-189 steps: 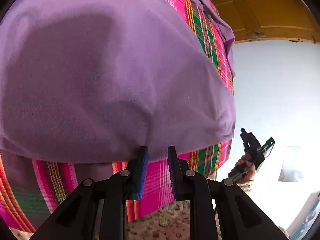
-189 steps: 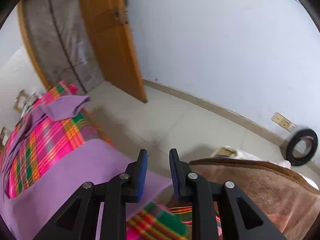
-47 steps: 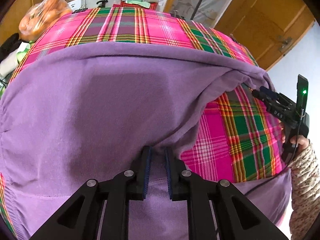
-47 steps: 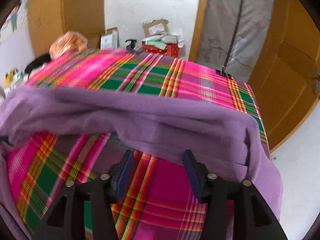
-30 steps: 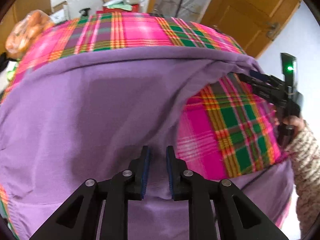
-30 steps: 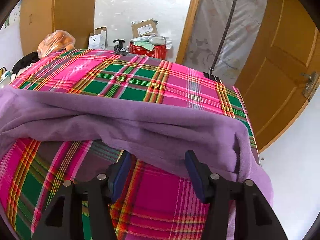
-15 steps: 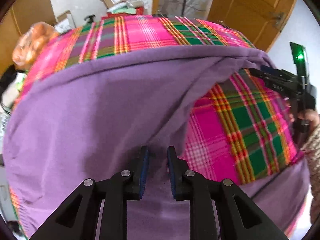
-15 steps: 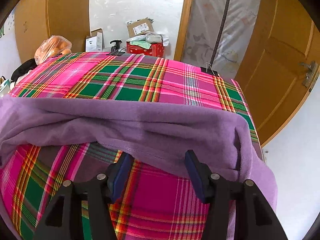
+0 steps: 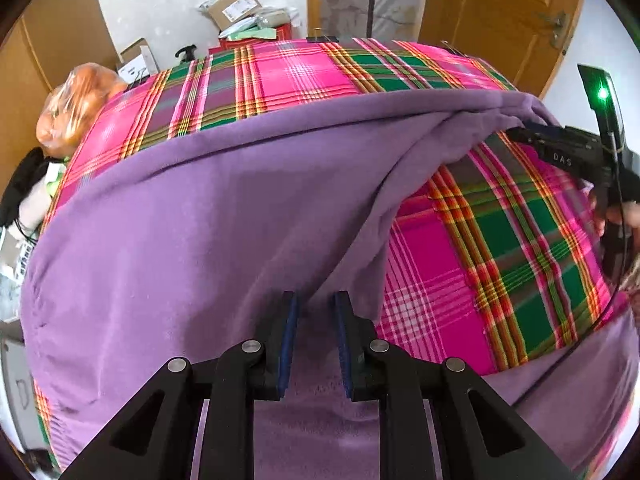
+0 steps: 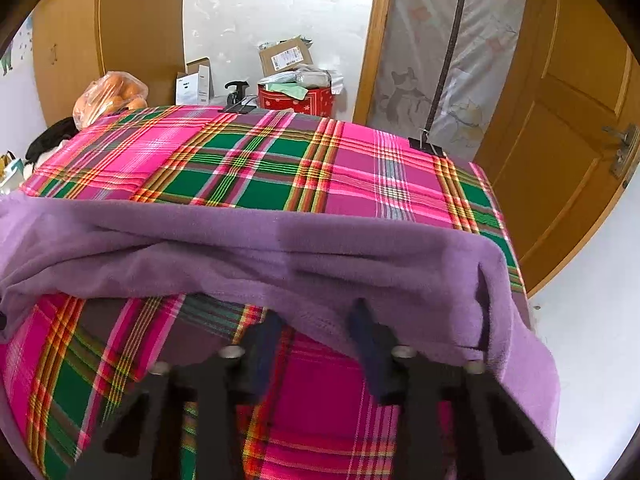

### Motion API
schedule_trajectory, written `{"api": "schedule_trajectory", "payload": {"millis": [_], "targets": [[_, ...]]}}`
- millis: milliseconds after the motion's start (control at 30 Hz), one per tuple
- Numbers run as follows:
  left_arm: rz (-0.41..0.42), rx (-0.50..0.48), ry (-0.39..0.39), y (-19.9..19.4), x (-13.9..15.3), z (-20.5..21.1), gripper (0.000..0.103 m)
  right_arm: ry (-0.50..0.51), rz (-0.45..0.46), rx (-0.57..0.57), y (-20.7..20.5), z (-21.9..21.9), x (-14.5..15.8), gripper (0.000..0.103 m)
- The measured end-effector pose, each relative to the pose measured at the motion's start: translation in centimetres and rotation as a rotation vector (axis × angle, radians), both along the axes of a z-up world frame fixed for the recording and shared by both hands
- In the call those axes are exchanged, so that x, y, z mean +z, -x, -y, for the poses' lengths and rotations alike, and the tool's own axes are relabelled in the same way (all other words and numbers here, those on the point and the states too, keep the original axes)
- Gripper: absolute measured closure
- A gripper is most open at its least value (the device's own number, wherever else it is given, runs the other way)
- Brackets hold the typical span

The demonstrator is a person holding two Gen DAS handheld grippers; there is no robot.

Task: Fold clothes

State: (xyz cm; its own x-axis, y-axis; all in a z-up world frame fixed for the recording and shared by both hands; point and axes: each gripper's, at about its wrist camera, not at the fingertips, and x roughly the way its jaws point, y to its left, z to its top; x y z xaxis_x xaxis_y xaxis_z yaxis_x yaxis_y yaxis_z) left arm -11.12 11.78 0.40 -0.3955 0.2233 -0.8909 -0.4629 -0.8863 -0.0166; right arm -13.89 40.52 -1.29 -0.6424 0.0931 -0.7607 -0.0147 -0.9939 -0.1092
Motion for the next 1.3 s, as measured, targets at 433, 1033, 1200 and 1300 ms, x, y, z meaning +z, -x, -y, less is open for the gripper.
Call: {"api": "schedule_trajectory", "payload": {"millis": [433,1033,1200,1300], "targets": [[-0.046,-0.057,-0.096,-2.2,2.4,1.9,0.101,-0.021,-0.055,-0.025,-3.3,-0.7,3.9,0.096],[0.048,-0.117,-0.151,-4.9,2.7,4.3,0.102,-0.089,0.157,0.026,-9.2,0.0,4.0,0.096],[0.063,-0.117,-0.18,-4.9,2.8,4.5,0.102,-0.15,0.192,0.012,-9.5,0.2,2.9,0.09],[0.101,-0.086,-0.23,-4.0,3.0,5.4,0.102,-0.151,0.242,0.01,-9.6,-0.1,2.5,0.089]]}}
